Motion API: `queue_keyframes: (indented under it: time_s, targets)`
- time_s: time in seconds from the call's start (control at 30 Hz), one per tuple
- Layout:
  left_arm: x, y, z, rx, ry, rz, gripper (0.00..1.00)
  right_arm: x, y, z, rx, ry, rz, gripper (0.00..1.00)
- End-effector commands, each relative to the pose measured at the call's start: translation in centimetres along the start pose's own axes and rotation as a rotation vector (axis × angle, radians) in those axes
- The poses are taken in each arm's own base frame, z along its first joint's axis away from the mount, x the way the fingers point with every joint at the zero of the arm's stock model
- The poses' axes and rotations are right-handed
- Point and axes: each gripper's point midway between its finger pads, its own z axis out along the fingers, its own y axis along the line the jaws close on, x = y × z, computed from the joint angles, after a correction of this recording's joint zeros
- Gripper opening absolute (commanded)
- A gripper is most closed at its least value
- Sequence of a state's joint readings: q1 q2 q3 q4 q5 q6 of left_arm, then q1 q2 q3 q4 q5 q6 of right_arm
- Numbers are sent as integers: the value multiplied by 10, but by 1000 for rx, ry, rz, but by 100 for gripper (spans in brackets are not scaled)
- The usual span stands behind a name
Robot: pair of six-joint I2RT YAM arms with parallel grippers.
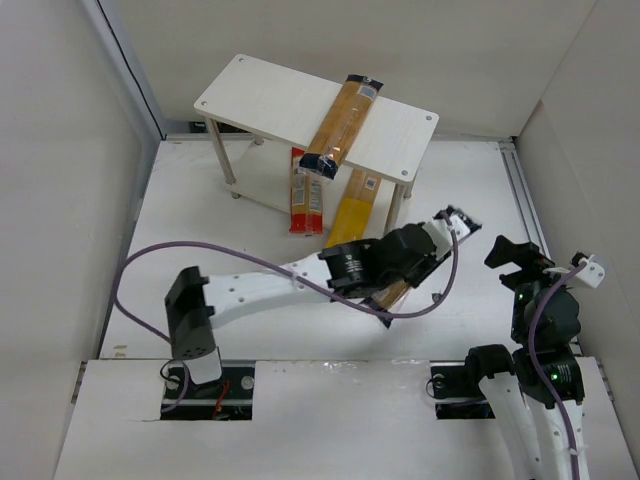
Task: Place and organize the pasta boxes and bags onto the shelf
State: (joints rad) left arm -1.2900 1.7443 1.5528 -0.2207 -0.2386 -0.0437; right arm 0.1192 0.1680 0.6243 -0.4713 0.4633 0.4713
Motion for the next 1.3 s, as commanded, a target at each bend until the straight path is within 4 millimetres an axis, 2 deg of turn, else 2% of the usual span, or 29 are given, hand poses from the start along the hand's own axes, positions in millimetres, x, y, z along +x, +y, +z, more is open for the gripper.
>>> queue_keyframes:
  time_s: [0.0,0.07,0.1,0.13,0.23,0.27,0.33,0.37,0.47,0.5,0.57,0.6,0.7,0.73,0.87,0.93,0.97,1.0,1.03,1.07,1.13,1.2,1.27]
  targets:
    - [-156,27,-102,-40,-446,37,0,-9,2,-1,-6,-35,15,100]
    - [-181,37,-128,-69,-513,55,0,-9,2,-1,-6,-35,15,100]
    - [-185,41,-139,-78,-512,89,0,-9,2,-1,-6,-35,15,100]
    - [-207,56,-163,-108,-568,60,0,-9,2,-1,-6,-35,15,100]
    - [-226,93,-190,-190,-606,43,0,-8,0,1,6,-33,11,100]
    - [-232,122,-204,-273,-619,24,0,-8,0,1,6,-33,11,100]
    - [-236,150,-221,-348,-642,-5,0,-10,3,1,-8,-37,5,100]
    - [-237,176,-227,-404,-644,-2,0,-9,5,0,-20,-31,4,100]
    - [-237,213,-247,-480,-649,5,0,-10,8,0,-33,-35,0,100]
    - [-233,234,-251,-534,-641,-5,0,-10,12,0,-56,-33,3,100]
    - [-230,254,-261,-584,-638,7,0,-8,15,0,-77,-22,-10,100]
    - [-230,271,-271,-632,-642,-3,0,-11,16,0,-82,-33,-17,100]
    - [-237,293,-291,-678,-679,30,0,-9,22,1,-115,-31,-35,100]
    - [-236,310,-295,-716,-675,28,0,-10,26,0,-139,-31,-32,100]
    - [-237,347,-289,-746,-664,48,0,-12,34,-1,-183,-38,-46,100]
    - [-228,364,-267,-769,-598,74,0,-14,37,-1,-200,-42,-54,100]
    - [-235,371,-272,-783,-612,86,0,-14,37,-1,-200,-42,-54,100]
    - [-234,374,-264,-780,-597,85,0,-14,37,-1,-200,-42,-54,100]
    - [-229,388,-248,-795,-564,91,0,-14,37,-1,-200,-42,-54,100]
    - [-235,396,-255,-807,-581,94,0,-14,37,-1,-200,-42,-54,100]
    - [-237,410,-251,-818,-584,108,0,-10,36,0,-196,-34,-57,100]
    - [-237,425,-239,-802,-589,110,0,-10,36,0,-196,-34,-57,100]
    - [-230,429,-216,-768,-556,114,0,-10,36,0,-196,-34,-57,100]
